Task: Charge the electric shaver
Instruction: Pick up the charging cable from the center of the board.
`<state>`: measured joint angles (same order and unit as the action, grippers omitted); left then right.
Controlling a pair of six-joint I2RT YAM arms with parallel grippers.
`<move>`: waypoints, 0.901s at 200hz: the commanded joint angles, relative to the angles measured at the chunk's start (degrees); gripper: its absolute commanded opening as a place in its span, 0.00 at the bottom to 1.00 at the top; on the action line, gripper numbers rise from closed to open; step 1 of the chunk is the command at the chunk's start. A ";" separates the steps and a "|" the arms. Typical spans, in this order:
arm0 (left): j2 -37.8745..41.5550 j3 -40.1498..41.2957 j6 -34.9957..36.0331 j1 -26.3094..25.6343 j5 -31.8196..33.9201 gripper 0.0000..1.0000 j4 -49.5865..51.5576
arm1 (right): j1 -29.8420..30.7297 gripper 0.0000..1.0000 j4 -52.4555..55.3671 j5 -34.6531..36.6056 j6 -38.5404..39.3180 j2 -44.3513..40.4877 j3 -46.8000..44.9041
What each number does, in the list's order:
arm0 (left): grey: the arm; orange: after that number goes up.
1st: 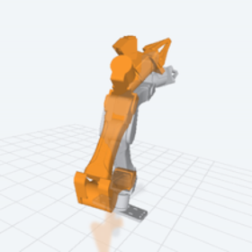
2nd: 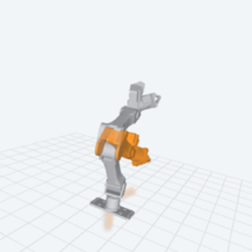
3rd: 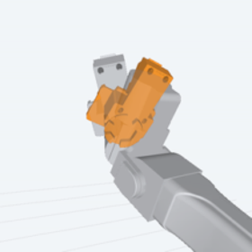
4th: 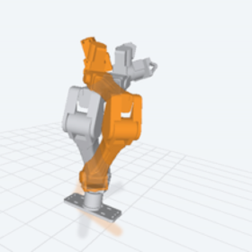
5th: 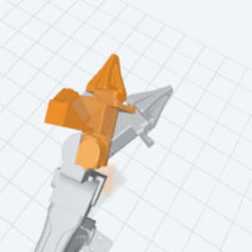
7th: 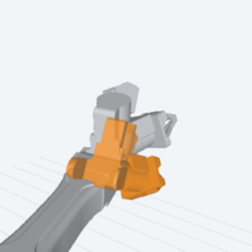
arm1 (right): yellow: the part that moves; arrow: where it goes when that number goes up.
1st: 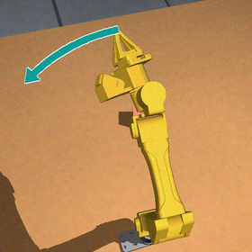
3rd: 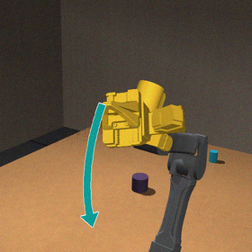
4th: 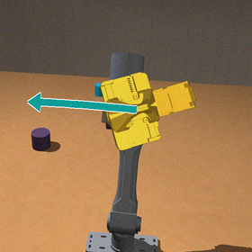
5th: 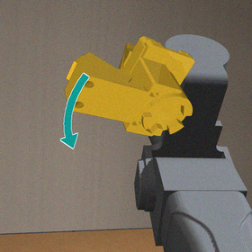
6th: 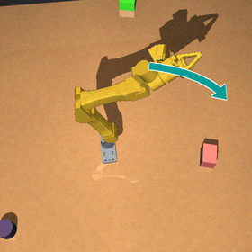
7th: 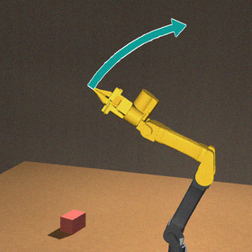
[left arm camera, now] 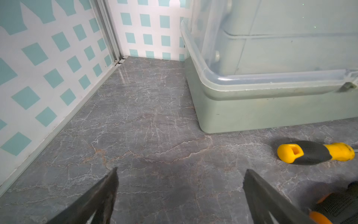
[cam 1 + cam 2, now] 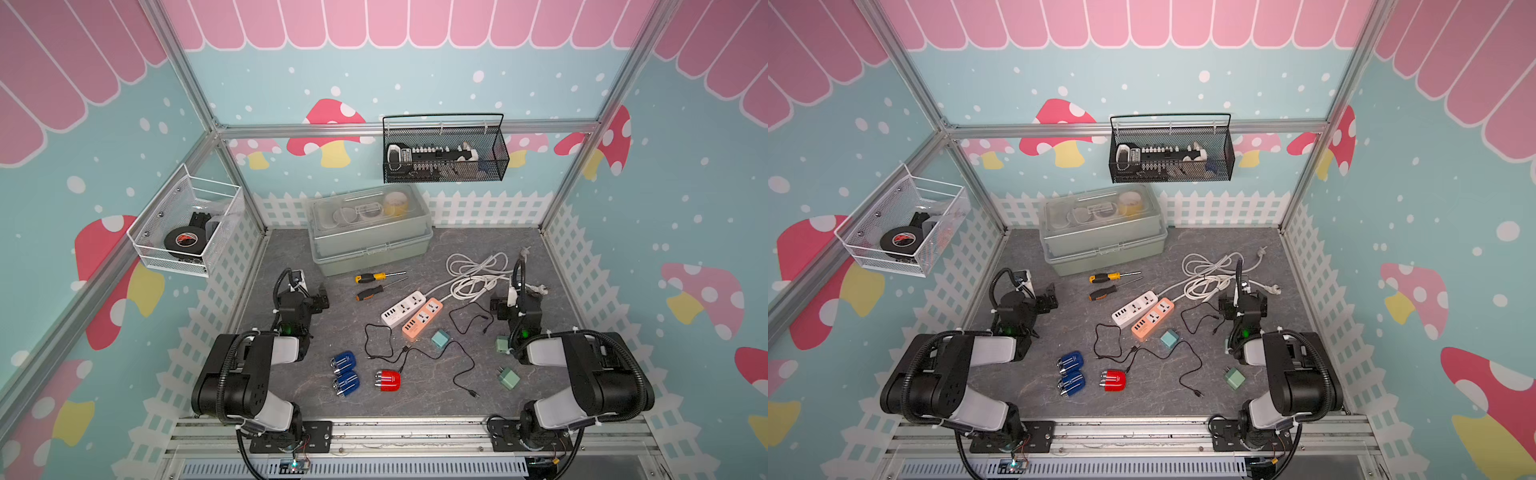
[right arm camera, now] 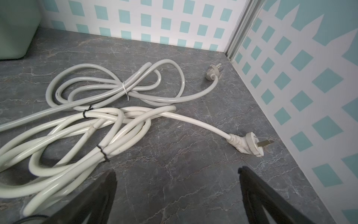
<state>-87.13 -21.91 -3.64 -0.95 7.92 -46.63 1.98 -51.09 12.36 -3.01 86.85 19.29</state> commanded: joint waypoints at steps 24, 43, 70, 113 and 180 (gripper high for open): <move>-0.58 -1.29 0.88 -0.42 0.60 0.99 -1.88 | 0.39 0.99 -2.00 -0.67 1.86 0.32 0.93; -0.58 -1.31 0.74 -0.39 0.65 0.99 -1.88 | 0.39 0.99 -2.00 -0.67 1.86 0.25 0.88; -0.58 -1.29 0.78 -0.43 0.58 0.99 -1.88 | 0.40 0.99 -2.00 -0.67 1.86 0.30 0.92; -0.59 -1.30 0.74 -0.41 0.60 0.99 -1.94 | 0.39 0.99 -2.35 -0.67 1.86 0.42 0.92; 14.79 -7.76 0.61 -5.99 14.54 0.99 13.59 | 0.48 0.99 13.64 5.70 -0.28 -15.83 4.74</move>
<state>-77.76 -26.61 -2.98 -4.64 14.13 -35.75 2.22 -43.66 14.06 -3.16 77.84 20.34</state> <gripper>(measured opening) 0.990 0.986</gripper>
